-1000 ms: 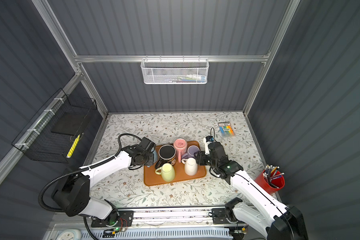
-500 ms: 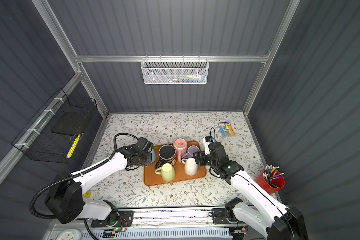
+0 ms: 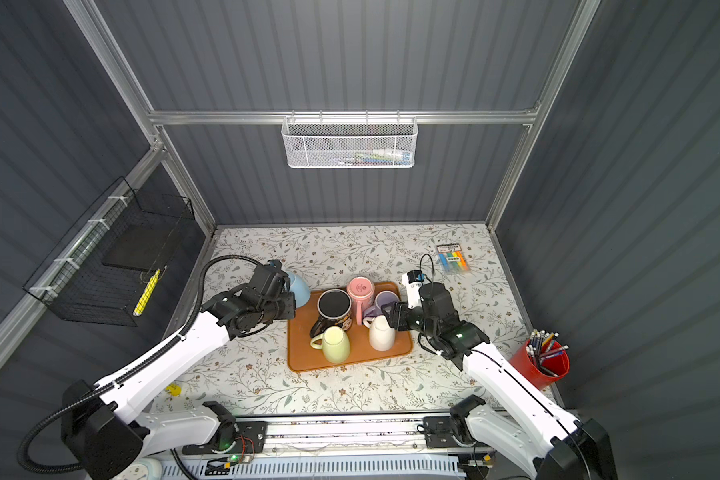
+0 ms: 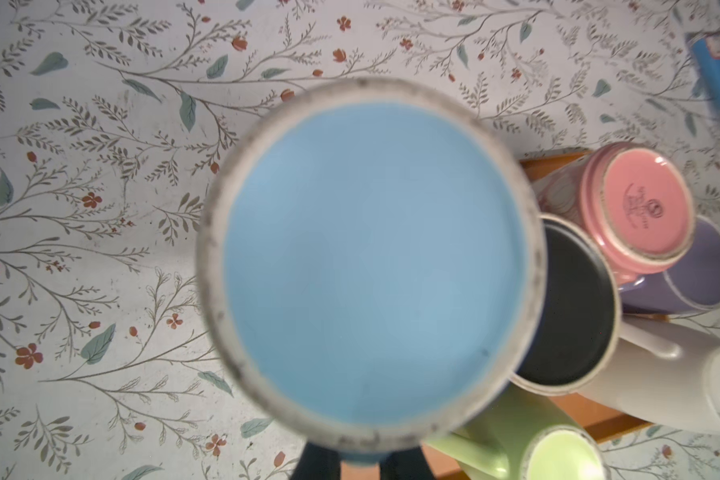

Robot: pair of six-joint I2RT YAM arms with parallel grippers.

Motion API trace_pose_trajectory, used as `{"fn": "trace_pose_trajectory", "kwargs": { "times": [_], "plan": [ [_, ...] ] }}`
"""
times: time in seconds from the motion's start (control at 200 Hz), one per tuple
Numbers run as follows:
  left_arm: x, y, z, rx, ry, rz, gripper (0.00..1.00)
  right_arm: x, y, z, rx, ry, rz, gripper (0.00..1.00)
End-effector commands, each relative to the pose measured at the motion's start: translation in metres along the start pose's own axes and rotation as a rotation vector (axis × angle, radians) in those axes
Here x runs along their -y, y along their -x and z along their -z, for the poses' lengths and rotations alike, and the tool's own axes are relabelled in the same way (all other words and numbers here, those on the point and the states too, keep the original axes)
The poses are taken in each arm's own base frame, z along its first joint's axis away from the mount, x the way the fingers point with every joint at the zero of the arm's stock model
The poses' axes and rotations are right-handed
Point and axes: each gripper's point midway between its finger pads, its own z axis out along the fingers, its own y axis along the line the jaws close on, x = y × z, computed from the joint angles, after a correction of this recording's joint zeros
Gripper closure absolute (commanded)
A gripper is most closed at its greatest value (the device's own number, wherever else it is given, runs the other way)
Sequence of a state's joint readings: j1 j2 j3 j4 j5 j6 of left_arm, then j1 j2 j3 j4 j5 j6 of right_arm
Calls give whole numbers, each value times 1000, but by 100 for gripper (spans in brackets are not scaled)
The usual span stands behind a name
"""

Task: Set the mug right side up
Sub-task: 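Close left gripper on the upside-down light blue mug and lift it, then raise the light blue mug above the tray while right gripper opens toward it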

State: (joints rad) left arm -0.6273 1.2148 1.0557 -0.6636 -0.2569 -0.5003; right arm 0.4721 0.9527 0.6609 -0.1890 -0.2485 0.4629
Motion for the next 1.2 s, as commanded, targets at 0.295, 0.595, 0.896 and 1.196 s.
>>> {"fn": "trace_pose_trajectory", "kwargs": {
  "times": [0.295, 0.595, 0.896, 1.196],
  "plan": [
    [38, 60, 78, 297, -313, 78, 100, -63, 26, 22, 105, 328, 64, 44],
    [76, 83, 99, 396, -542, 91, 100, -94, 41, 39, 162, 565, 53, 40],
    [111, 111, 118, 503, -756, 95, 100, -111, 62, 52, 224, 756, 33, 28],
    [139, 131, 123, 549, -902, 90, 100, -120, 84, 44, 236, 842, 15, 26]
  ]
}}
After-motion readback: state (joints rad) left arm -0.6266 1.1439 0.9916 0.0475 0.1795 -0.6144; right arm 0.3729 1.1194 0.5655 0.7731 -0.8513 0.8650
